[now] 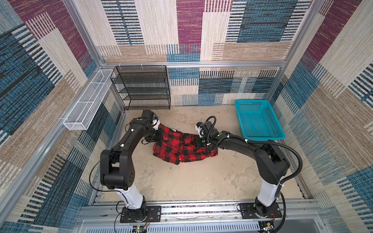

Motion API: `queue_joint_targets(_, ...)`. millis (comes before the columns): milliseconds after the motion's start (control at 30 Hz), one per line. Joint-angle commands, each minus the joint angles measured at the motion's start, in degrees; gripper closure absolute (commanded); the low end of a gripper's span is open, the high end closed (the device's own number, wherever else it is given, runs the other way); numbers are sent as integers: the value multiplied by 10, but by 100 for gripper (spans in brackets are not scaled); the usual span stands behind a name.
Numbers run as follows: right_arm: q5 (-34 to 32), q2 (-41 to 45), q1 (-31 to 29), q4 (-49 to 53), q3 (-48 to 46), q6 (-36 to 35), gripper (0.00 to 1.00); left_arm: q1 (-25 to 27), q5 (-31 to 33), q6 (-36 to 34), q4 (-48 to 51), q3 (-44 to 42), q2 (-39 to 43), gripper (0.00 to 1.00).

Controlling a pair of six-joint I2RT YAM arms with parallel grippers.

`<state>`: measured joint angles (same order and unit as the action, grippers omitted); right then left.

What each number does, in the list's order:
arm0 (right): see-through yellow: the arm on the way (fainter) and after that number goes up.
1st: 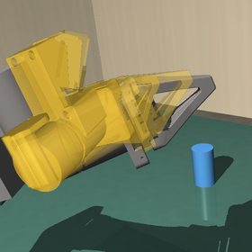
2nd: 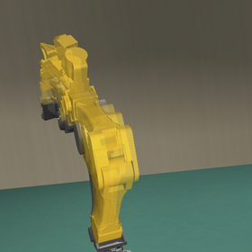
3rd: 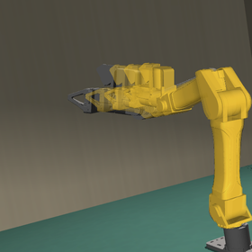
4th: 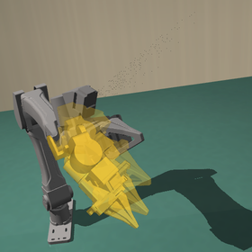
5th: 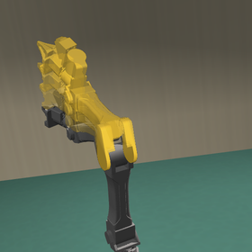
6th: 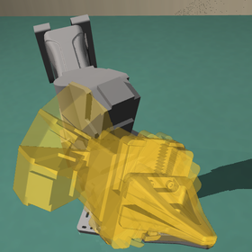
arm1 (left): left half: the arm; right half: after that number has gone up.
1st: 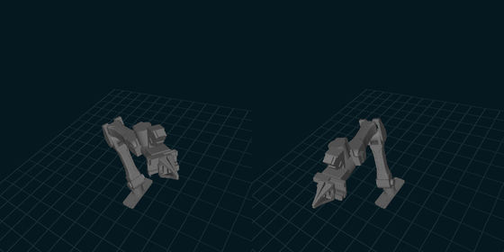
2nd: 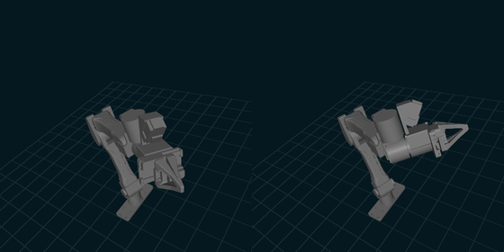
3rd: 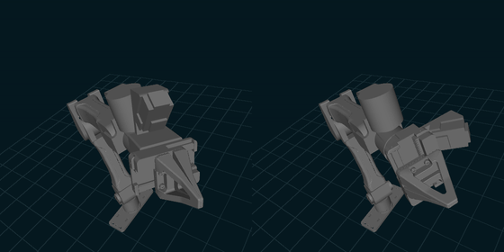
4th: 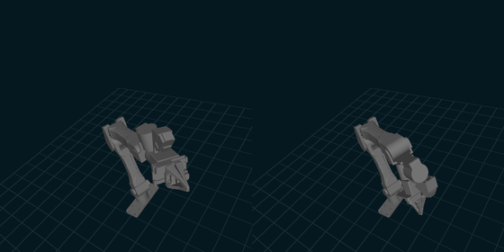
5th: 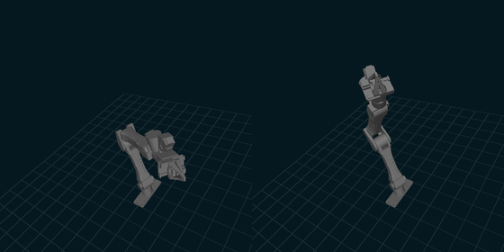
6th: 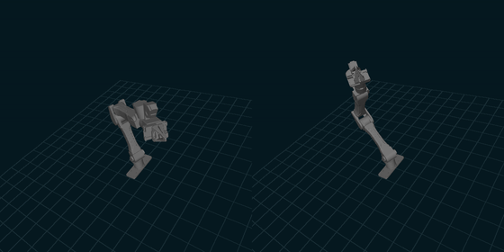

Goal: Fold and stack the long sleeve shirts

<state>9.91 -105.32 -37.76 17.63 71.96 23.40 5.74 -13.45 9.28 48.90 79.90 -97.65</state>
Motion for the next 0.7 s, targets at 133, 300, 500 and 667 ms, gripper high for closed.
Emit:
queue_joint_targets(133, -7, -4, 0, -34, 10, 14, 62, 18, 175, -11, 130, 61, 2, 100)
queue_joint_targets(300, 5, -10, -5, -37, 21, 20, 62, 62, 231, 9, 164, 104, -12, 100)
queue_joint_targets(500, 3, 1, -26, -61, -5, 37, 62, 120, 299, 42, 211, 158, -51, 100)
queue_joint_targets(667, 7, 22, -25, -88, -55, 45, 62, 164, 328, 71, 240, 198, -73, 100)
